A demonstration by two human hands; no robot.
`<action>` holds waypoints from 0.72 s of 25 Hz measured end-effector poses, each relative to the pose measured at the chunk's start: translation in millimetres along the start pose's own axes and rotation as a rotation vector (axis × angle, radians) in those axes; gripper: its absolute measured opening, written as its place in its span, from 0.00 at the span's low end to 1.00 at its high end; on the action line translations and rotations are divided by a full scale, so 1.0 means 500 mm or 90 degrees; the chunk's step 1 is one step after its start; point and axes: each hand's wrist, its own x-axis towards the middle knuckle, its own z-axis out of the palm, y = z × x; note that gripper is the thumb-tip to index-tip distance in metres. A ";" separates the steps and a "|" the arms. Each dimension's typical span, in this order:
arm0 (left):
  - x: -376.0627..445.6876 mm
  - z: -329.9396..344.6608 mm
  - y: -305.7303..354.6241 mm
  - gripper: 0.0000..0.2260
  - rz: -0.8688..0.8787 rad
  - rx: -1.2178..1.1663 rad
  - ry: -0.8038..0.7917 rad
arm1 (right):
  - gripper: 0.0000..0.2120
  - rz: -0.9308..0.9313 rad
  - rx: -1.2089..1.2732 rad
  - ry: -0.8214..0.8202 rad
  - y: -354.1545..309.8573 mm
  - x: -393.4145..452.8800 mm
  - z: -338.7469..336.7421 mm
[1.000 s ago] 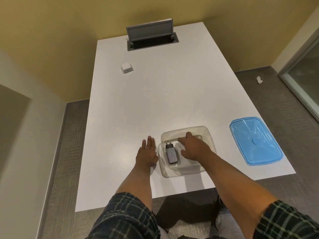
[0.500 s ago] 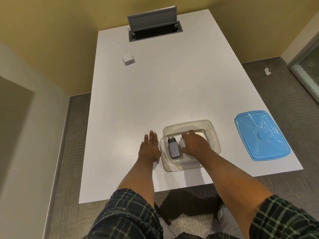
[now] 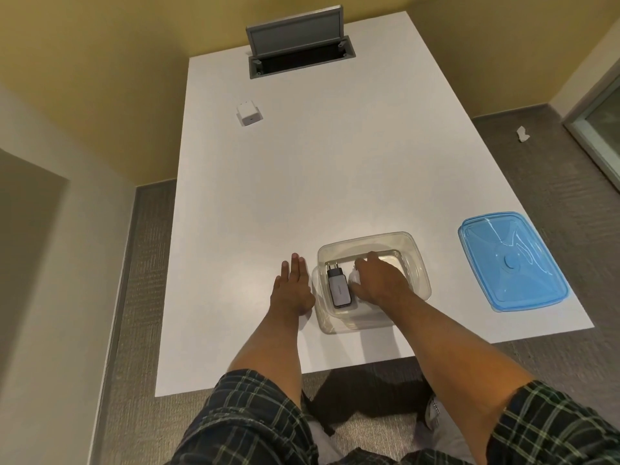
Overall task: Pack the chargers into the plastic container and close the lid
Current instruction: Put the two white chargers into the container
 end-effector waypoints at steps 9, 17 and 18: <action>-0.005 -0.006 0.003 0.34 0.005 -0.015 -0.006 | 0.15 -0.037 -0.062 0.102 0.009 -0.005 -0.022; -0.013 0.001 -0.013 0.32 0.038 -0.012 0.084 | 0.13 -0.293 -0.093 0.403 -0.007 -0.018 -0.068; -0.013 0.000 -0.015 0.31 0.043 -0.016 0.108 | 0.13 -0.312 -0.064 0.430 -0.014 -0.012 -0.077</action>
